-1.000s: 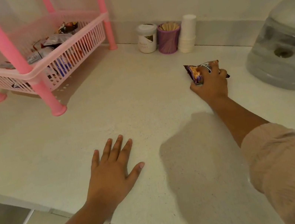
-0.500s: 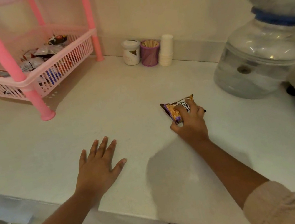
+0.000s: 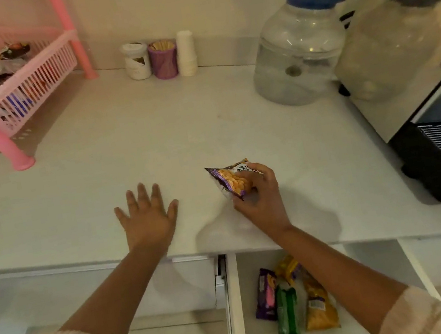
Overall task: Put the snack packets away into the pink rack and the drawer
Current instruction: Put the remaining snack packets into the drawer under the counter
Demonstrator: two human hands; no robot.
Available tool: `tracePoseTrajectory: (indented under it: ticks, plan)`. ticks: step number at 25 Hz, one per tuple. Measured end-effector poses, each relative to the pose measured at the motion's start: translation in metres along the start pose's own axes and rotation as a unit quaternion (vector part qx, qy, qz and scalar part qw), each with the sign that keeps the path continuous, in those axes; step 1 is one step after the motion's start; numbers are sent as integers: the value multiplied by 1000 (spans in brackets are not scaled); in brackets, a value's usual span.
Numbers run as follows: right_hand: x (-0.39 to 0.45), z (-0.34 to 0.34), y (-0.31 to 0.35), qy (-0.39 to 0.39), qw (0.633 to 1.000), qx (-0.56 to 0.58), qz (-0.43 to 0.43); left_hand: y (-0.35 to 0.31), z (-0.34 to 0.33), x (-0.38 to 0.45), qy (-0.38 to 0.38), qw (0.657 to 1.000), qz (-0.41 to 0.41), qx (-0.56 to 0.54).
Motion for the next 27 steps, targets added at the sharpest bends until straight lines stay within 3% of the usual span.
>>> tracePoseTrajectory:
  ticks: [4,7,9,13,17,22,27]
  plan:
    - [-58,47,-6,-5,999,29,22,-68,-23,-27,28,988,-149,-11]
    - [-119,70,-11,93,989,-46,106,-62,-19,-26,12,989,-148,-10]
    - [-158,73,-20,171,960,-131,180,-62,-21,-26,18,989,-146,-7]
    - [-192,55,-53,266,923,-201,191,-65,-20,-26,28,989,-145,-2]
    - [-170,6,-104,351,903,-249,5,-64,-16,-29,17,988,-153,1]
    - [-126,-52,-154,336,884,-230,-228,-65,-15,-29,15,988,-153,-12]
    - [-131,-95,-166,352,887,-72,-289,-62,-19,-28,19,989,-143,-6]
Point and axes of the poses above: each hand's wrist, its own x-axis towards the middle knuckle, its own z-axis out of the back of the hand, y = z × x, the point moved 6 cm from there along x, towards the middle knuckle, and after that the axes turned 10 degrees about -x, right-handed, at the moved point
